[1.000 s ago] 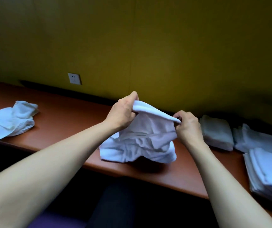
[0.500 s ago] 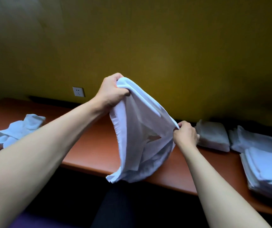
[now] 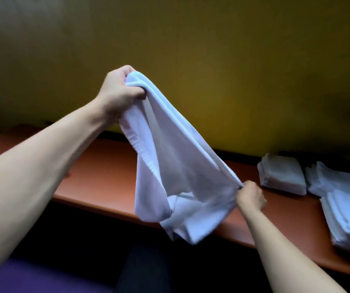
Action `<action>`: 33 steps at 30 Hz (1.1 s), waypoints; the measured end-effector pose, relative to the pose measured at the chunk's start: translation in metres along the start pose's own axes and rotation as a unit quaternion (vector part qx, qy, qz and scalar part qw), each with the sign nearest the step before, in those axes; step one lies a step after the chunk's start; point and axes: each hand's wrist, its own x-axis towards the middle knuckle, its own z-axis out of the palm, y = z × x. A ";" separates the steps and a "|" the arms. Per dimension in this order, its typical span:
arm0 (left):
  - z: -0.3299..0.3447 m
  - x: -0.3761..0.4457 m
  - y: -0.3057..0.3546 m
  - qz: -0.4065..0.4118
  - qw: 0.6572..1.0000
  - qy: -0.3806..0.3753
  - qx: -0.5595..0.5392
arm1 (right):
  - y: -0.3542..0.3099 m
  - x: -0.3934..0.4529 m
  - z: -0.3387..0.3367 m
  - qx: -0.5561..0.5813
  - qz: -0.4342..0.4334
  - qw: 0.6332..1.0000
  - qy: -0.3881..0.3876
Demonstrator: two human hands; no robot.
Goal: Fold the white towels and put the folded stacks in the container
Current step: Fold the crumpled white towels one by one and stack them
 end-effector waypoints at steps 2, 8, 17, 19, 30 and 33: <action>-0.010 -0.001 -0.003 -0.002 0.999 -0.031 0.030 | 0.010 0.018 -0.017 0.042 0.022 0.999 0.024; -0.034 -0.001 -0.034 0.032 0.975 0.033 0.218 | 0.043 0.035 -0.058 -0.006 0.030 0.997 0.068; -0.082 -0.025 -0.079 0.065 0.928 0.159 0.329 | 0.100 0.013 -0.091 0.157 0.027 0.971 0.179; -0.087 -0.034 -0.081 0.052 0.911 0.200 0.358 | 0.089 -0.003 -0.111 0.200 0.021 0.955 0.216; -0.142 -0.044 -0.064 0.006 0.855 0.395 0.335 | 0.037 -0.029 -0.213 0.273 -0.190 0.836 0.436; -0.148 -0.033 -0.068 -0.007 0.862 0.389 0.324 | 0.020 -0.024 -0.223 0.227 -0.188 0.846 0.444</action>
